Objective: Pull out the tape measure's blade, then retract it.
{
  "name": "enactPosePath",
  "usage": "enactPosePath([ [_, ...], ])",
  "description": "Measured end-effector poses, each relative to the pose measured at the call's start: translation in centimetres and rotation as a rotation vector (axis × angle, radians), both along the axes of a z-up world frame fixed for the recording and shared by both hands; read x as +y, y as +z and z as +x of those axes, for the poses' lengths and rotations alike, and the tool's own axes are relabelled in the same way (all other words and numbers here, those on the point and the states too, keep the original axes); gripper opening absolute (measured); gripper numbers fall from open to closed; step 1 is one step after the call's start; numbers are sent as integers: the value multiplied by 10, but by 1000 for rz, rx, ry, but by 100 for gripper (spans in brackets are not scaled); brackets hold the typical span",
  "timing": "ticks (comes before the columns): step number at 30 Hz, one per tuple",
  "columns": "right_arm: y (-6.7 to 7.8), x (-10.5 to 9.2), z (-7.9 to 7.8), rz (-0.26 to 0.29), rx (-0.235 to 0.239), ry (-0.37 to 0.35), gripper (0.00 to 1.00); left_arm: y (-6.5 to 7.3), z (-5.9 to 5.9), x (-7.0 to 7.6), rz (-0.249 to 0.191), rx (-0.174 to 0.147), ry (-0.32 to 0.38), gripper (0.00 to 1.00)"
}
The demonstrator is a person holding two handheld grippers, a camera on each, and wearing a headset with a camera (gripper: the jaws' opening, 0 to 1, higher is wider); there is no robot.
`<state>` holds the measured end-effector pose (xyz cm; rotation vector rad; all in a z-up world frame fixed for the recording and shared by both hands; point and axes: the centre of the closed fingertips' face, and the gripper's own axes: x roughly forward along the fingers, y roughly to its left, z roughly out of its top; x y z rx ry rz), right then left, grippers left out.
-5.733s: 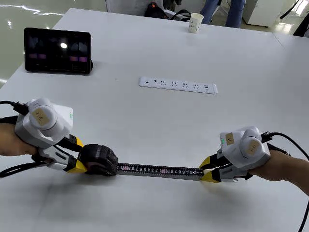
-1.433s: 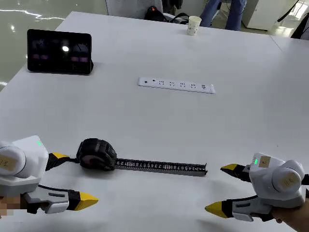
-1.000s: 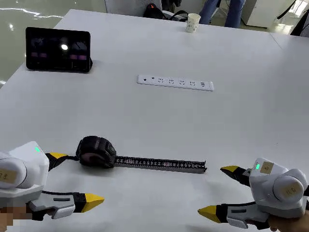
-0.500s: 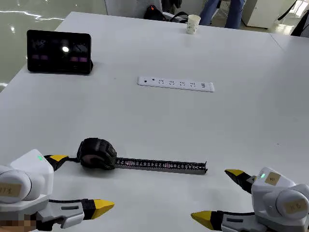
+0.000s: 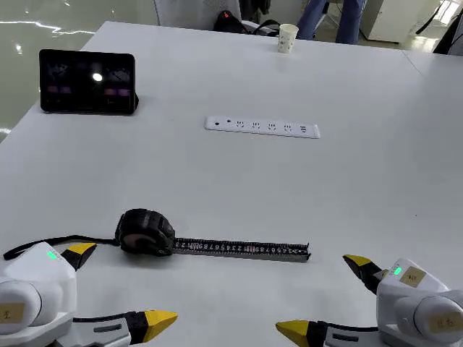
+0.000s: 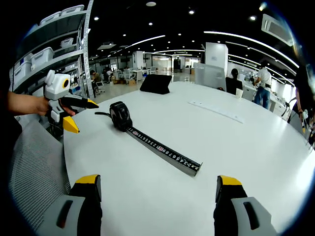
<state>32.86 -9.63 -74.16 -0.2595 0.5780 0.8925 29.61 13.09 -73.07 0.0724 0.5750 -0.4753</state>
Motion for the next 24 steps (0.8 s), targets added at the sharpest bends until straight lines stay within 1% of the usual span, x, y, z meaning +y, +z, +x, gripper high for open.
enactPosePath([
  [2,1,2,-1,2,0,-4,98,0,-1,0,1,3,6,99],
  [7,3,4,-5,3,5,-23,99,4,-2,-1,-4,-5,29,99],
  [11,6,8,-6,14,9,-38,99,7,0,0,-1,-14,46,99],
  [14,7,11,-7,13,6,-42,99,9,0,0,1,-12,56,99],
  [16,8,12,-6,13,4,-46,99,11,1,0,5,-20,63,99],
  [21,8,13,-7,6,4,-68,99,11,0,-1,11,-18,78,99],
  [24,9,13,-7,12,5,-80,99,10,-1,3,18,-14,104,99],
])
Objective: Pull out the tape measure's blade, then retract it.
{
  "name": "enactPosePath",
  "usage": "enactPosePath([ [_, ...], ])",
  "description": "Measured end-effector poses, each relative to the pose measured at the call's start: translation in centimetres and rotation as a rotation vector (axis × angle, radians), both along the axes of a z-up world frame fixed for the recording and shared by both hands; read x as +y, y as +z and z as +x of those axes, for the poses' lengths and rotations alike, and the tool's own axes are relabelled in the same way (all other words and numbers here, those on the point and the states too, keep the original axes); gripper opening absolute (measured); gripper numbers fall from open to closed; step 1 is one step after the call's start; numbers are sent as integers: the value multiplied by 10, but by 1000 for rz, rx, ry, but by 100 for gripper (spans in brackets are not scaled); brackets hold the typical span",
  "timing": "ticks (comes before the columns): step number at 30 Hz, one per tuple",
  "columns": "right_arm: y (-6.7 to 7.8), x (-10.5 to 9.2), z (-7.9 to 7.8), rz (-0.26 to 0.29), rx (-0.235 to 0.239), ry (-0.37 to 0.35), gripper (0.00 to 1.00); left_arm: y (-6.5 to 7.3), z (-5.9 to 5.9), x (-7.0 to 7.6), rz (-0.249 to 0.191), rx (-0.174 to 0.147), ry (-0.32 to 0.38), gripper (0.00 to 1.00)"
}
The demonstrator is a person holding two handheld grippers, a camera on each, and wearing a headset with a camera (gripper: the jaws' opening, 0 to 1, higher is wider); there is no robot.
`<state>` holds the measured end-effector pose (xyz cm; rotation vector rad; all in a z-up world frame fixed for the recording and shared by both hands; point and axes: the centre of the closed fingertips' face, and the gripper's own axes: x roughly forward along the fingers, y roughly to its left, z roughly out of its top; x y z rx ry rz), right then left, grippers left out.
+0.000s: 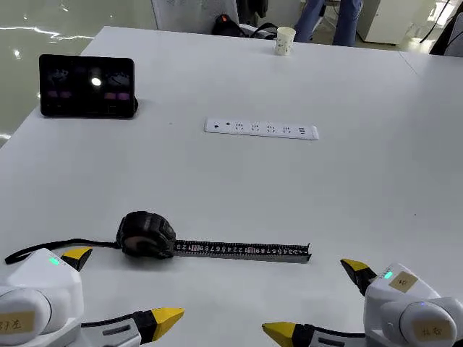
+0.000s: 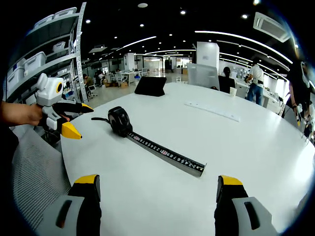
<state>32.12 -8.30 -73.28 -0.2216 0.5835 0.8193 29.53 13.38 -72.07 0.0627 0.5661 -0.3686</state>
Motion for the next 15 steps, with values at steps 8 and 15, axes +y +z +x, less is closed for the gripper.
enactPosePath([
  [8,5,5,-2,16,2,-10,99,0,-2,2,11,0,28,99],
  [15,9,9,-4,32,3,-10,99,1,-3,-1,7,1,30,99],
])
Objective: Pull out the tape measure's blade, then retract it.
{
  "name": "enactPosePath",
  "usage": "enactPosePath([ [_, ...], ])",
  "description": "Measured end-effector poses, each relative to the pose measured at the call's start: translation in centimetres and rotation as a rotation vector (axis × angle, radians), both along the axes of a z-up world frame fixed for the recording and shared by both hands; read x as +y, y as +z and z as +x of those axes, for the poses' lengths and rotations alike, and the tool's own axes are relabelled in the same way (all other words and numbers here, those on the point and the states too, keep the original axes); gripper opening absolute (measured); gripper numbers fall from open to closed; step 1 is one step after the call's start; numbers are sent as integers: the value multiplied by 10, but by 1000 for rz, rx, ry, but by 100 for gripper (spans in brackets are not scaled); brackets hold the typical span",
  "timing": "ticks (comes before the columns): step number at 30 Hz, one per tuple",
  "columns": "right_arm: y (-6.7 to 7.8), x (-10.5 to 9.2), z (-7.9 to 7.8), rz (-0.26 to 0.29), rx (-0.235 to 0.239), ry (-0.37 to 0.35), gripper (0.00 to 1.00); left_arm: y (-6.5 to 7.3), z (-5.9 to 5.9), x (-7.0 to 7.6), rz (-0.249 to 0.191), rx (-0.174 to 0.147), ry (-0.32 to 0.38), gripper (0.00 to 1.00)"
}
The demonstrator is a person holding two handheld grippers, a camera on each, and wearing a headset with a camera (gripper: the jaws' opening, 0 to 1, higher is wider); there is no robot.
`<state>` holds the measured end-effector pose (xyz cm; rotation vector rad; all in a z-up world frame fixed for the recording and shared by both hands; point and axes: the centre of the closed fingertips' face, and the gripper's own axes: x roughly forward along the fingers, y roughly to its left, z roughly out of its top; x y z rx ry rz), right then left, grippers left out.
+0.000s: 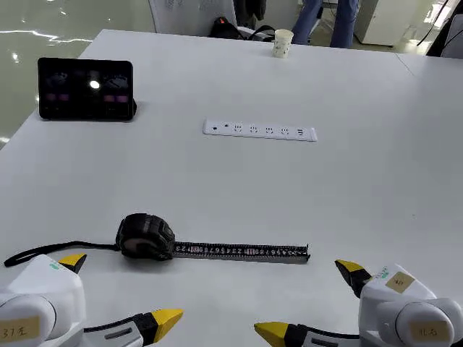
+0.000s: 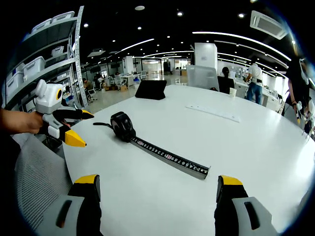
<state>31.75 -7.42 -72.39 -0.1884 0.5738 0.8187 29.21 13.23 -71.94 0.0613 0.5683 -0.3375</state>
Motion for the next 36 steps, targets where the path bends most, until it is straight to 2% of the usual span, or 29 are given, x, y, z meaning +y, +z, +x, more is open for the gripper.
enactPosePath([
  [5,2,0,-1,6,-2,-1,99,1,0,-3,-2,-9,-8,99],
  [22,2,2,-3,8,4,4,99,1,1,-2,1,-9,2,97],
  [36,-3,1,0,1,23,49,99,0,6,-1,-10,-6,22,96],
])
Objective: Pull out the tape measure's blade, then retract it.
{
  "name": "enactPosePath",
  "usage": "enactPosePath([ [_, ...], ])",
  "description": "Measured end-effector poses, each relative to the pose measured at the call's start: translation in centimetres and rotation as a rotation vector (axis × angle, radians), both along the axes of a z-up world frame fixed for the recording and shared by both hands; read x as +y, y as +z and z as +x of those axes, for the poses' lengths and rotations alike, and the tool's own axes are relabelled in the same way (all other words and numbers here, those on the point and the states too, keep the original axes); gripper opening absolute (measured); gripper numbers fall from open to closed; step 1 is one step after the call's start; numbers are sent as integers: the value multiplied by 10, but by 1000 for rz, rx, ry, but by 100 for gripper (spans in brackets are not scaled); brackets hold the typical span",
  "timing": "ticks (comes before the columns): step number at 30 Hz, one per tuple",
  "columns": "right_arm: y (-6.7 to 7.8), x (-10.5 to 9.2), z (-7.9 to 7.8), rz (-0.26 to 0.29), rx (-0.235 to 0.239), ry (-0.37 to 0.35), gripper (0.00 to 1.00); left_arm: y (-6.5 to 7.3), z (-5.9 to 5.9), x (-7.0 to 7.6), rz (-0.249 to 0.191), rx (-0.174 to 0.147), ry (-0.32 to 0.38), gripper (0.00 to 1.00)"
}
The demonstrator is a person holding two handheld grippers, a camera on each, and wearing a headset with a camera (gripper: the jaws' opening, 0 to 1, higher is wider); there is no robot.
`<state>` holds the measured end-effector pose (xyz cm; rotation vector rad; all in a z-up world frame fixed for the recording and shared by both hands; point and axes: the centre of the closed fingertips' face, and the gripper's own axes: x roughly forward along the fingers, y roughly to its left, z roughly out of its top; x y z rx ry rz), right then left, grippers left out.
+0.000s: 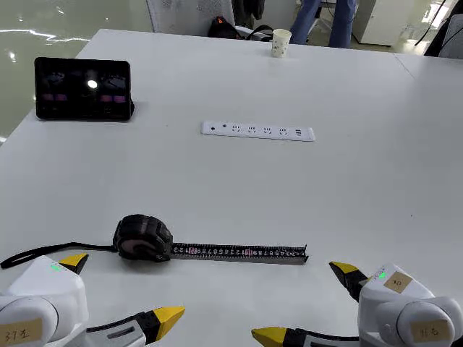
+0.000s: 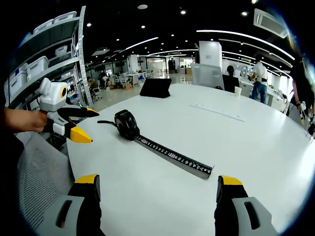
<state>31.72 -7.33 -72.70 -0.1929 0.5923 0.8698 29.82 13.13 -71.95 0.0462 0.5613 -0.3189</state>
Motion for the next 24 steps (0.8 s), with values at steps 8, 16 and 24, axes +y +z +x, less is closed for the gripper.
enactPosePath([
  [8,-4,-4,8,-21,8,39,94,1,8,-1,-3,-2,15,96],
  [16,-8,-7,17,-45,9,96,90,-1,19,0,-5,-6,32,96],
  [24,-14,-9,26,-60,20,147,82,-3,34,4,-2,-12,63,95],
])
